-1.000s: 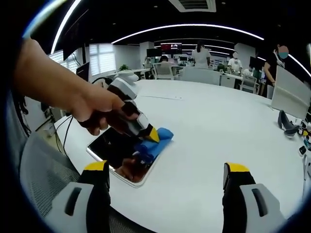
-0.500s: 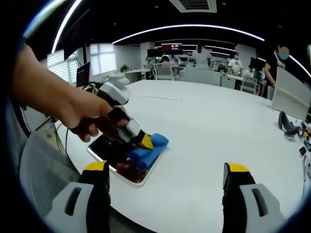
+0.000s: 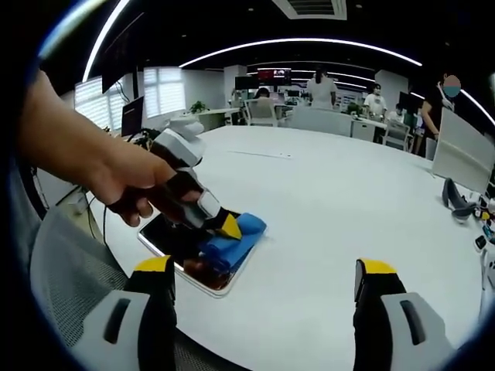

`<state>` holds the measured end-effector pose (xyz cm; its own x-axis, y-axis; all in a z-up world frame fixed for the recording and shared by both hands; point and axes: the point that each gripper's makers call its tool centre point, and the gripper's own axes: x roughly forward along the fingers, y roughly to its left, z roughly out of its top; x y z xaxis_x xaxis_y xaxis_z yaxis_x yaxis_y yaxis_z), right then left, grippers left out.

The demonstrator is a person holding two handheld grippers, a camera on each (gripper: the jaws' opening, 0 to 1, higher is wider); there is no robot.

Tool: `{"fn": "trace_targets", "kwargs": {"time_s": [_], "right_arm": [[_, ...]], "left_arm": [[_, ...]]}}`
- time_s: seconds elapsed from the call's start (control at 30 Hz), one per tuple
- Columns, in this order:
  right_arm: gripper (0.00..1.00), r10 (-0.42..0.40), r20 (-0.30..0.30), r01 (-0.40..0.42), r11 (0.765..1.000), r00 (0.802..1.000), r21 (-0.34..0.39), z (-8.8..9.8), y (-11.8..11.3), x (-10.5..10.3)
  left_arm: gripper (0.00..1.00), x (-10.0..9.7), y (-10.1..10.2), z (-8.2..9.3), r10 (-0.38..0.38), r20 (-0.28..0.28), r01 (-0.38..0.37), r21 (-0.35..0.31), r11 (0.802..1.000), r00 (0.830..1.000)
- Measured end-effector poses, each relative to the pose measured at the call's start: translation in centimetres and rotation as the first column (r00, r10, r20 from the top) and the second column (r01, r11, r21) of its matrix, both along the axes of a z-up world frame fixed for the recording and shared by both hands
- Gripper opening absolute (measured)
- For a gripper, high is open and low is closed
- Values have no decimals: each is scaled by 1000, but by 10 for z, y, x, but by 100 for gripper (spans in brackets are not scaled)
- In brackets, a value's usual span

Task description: Wipe the mirror surface with the cleaning cloth until all visible marks leave the cleaned area.

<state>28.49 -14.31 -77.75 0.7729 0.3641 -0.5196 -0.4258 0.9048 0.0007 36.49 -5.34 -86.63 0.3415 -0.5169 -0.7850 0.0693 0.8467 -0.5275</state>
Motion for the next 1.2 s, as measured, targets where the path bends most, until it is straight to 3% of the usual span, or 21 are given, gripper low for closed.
{"fn": "trace_targets", "kwargs": {"time_s": [0.53, 1.2], "right_arm": [[95, -3, 2, 3, 1000, 1000, 1, 0, 0, 0], [95, 10, -6, -10, 1000, 1000, 16, 1, 3, -1]], "left_arm": [[2, -2, 16, 0, -12, -3, 12, 9, 1000, 1000], [2, -3, 69, 1, -39, -5, 39, 64, 997, 999]]}}
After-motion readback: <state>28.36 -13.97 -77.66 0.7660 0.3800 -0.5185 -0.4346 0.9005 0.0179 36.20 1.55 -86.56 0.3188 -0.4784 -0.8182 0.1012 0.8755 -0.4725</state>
